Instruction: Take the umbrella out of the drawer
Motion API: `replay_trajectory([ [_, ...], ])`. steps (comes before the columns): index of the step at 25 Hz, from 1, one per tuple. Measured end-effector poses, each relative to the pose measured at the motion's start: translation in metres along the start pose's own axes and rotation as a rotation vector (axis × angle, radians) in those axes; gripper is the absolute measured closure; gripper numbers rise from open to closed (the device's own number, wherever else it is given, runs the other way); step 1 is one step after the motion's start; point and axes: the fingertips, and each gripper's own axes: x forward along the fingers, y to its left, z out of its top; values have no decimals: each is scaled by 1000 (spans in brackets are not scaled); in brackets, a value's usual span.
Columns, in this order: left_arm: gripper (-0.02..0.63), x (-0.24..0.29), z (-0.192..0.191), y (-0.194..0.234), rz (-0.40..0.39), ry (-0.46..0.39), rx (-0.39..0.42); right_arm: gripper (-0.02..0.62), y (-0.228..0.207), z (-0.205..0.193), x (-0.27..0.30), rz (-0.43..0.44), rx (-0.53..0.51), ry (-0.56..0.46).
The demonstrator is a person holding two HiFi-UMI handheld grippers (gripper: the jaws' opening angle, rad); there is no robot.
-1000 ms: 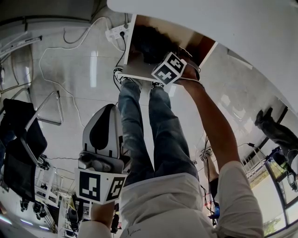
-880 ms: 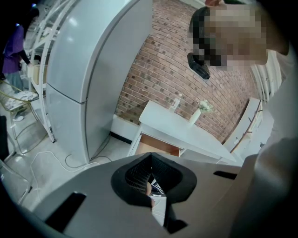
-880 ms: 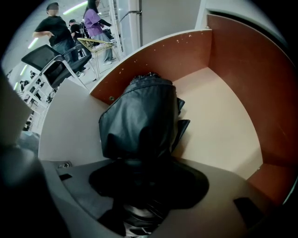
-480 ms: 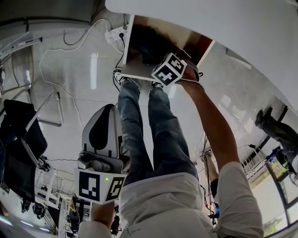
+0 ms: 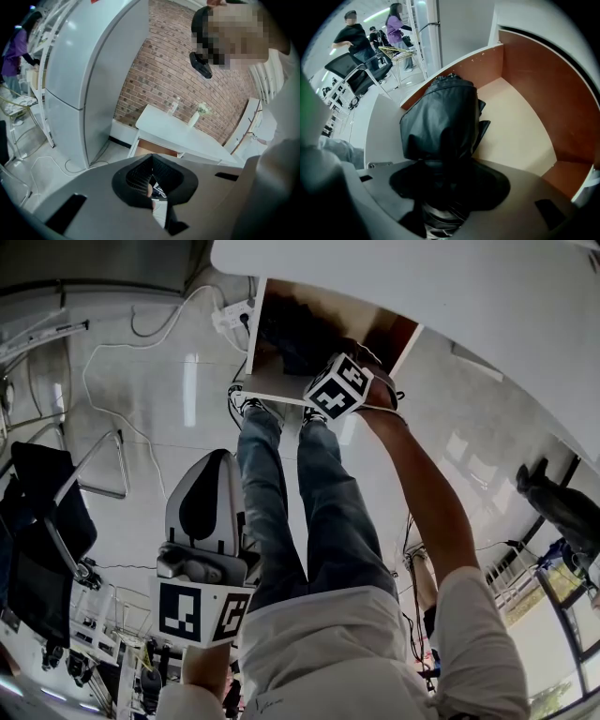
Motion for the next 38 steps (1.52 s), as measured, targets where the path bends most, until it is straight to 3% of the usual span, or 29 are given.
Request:
replay_trajectory([
  [17, 589, -14, 26, -21, -13, -44, 26, 333, -4, -11, -28, -6, -3, -10],
  [38, 589, -32, 54, -50, -27, -80, 30, 333, -1, 4, -81, 22, -9, -57],
])
